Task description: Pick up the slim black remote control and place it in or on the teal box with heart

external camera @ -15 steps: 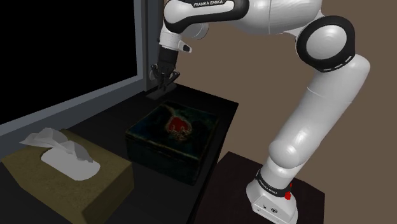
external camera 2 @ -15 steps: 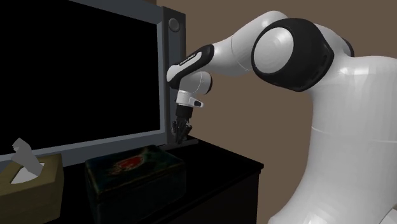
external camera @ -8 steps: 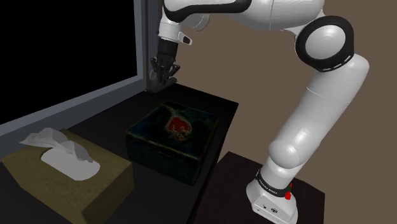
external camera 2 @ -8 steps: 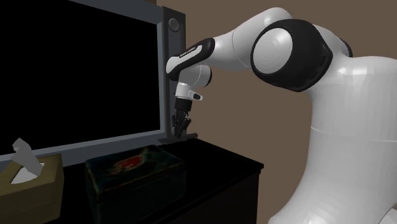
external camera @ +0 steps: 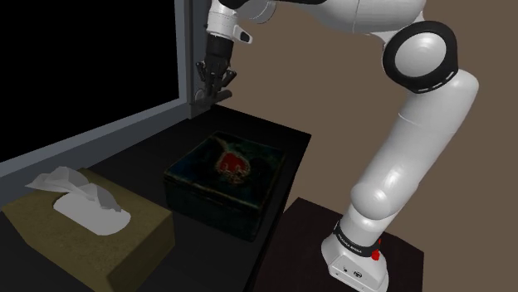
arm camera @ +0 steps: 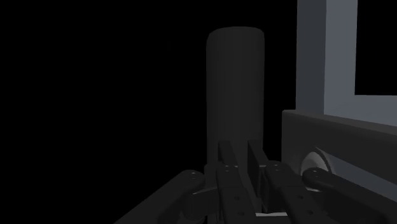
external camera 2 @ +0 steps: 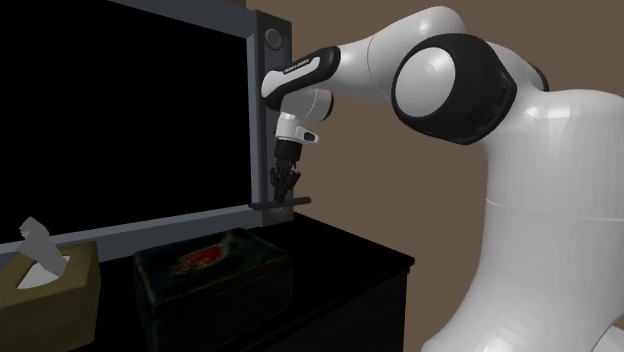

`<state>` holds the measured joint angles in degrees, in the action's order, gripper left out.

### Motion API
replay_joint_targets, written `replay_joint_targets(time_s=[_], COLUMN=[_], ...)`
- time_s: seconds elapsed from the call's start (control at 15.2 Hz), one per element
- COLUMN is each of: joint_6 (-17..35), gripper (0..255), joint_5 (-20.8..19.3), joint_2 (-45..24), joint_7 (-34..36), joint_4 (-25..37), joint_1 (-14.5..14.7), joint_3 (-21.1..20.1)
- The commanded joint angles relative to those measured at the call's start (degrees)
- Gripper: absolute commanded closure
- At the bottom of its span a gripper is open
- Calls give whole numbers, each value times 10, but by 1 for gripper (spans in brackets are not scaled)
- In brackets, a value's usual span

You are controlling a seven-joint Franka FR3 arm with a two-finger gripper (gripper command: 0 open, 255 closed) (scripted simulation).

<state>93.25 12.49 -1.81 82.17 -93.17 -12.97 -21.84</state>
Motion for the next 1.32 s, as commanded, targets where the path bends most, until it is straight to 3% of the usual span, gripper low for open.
replay_joint_targets(time_s=[0.0, 0.79, 1.25], joint_6=[-1, -98, -61], gripper=[255, 255, 255], joint_5=[0, -12, 41], joint_2=[1, -33, 107], joint_7=[5, 32, 55], joint_4=[19, 151, -9], joint_1=[1, 6, 20], joint_3=[-1, -4, -18])
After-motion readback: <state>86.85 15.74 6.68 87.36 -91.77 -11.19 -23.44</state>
